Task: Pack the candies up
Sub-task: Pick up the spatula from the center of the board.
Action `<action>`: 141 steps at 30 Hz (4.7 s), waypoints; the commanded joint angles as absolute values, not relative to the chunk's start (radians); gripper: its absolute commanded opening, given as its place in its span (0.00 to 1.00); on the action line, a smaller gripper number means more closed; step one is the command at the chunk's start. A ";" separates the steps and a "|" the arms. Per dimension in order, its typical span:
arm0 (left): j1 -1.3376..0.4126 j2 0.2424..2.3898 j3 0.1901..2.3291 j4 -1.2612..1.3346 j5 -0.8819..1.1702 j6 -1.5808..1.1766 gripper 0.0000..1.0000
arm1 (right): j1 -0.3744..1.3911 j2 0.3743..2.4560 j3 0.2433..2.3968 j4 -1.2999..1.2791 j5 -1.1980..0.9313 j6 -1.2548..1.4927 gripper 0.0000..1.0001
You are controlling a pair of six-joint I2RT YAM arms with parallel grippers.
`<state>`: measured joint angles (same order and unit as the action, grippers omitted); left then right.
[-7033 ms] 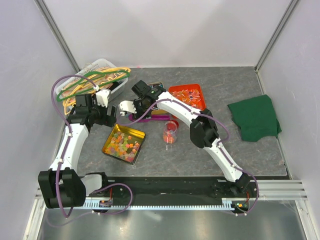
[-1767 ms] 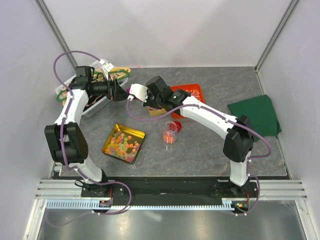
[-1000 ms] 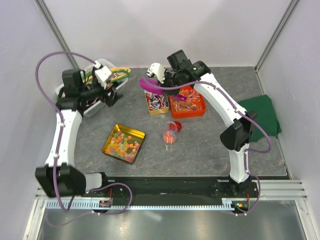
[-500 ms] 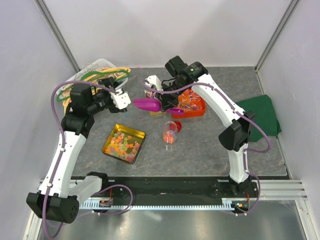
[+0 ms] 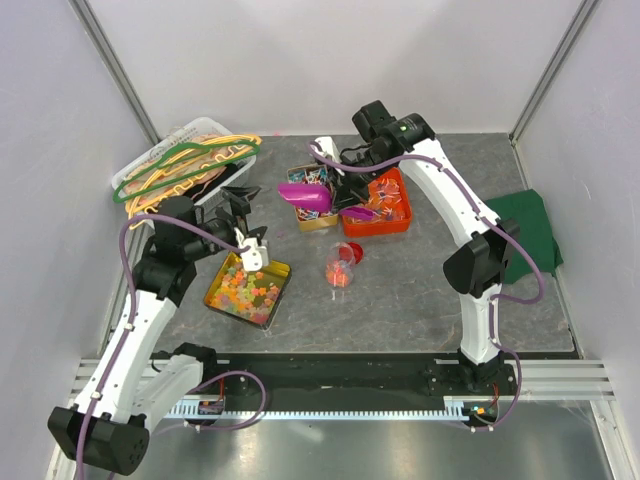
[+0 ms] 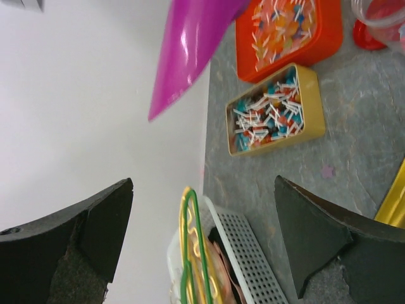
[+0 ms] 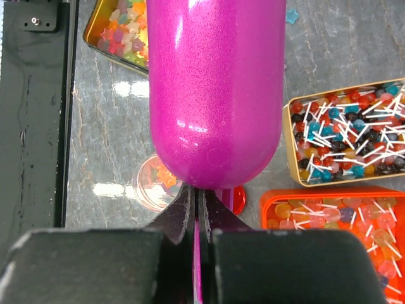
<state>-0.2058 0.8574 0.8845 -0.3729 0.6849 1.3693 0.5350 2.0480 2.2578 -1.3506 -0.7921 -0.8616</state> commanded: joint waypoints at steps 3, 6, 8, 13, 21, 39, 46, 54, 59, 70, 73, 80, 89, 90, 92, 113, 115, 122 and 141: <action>-0.302 0.879 0.873 -0.227 0.716 1.413 0.95 | 0.549 2.033 2.201 -1.459 -0.891 -0.963 0.00; -0.348 0.903 0.859 -0.175 0.695 1.420 0.91 | 0.549 2.017 2.171 -1.460 -0.907 -0.982 0.00; -0.386 0.926 0.864 -0.158 0.661 1.416 0.91 | 0.555 2.008 2.154 -1.459 -0.914 -0.994 0.00; -0.452 0.980 0.870 -0.118 0.623 1.404 0.81 | 0.571 1.983 2.105 -1.460 -0.928 -1.019 0.00; -0.468 1.005 0.859 -0.103 0.600 1.423 0.68 | 0.572 1.908 2.010 -1.459 -0.927 -1.066 0.00; -0.512 0.973 0.841 -0.078 0.594 1.379 0.16 | 0.558 1.916 1.971 -1.460 -0.908 -1.088 0.00; -0.555 0.963 0.835 -0.078 0.565 1.362 0.02 | 0.535 1.922 1.991 -1.459 -0.897 -1.083 0.26; -0.558 0.971 0.854 -0.089 0.482 1.269 0.02 | 0.482 1.884 2.020 -1.460 -0.890 -1.069 0.47; -0.560 0.979 0.909 -0.185 0.388 1.166 0.02 | 0.430 1.852 2.042 -1.459 -0.899 -1.068 0.53; -0.561 1.178 1.286 -0.721 0.003 0.749 0.02 | 0.370 1.637 1.841 -1.113 -0.740 -0.843 0.62; -0.560 1.215 1.368 -0.883 -0.012 0.634 0.02 | 0.371 1.537 1.725 -0.896 -0.657 -0.714 0.63; -0.555 1.307 1.482 -1.045 0.105 0.407 0.02 | 0.494 1.437 1.550 -0.651 -0.395 -0.620 0.72; -0.462 1.501 1.797 -1.134 0.465 0.334 0.02 | 0.739 1.437 1.482 -0.545 -0.062 -0.577 0.73; -0.451 1.558 1.865 -1.140 0.463 0.324 0.02 | 0.744 1.434 1.486 -0.542 -0.051 -0.568 0.73; -0.422 1.612 1.917 -1.143 0.437 0.319 0.02 | 0.746 1.430 1.482 -0.525 -0.043 -0.566 0.73; -0.218 1.910 2.074 -0.997 1.009 0.046 0.02 | 0.819 1.468 1.388 -0.354 0.229 -0.587 0.72; -0.201 1.919 2.088 -0.989 1.054 0.032 0.02 | 0.818 1.465 1.382 -0.351 0.230 -0.594 0.71; -0.198 1.905 2.042 -0.963 1.134 -0.026 0.02 | 0.821 1.473 1.310 -0.256 0.313 -0.655 0.64; -0.201 1.847 1.947 -0.983 1.163 -0.002 0.02 | 0.819 1.486 1.324 -0.228 0.285 -0.715 0.42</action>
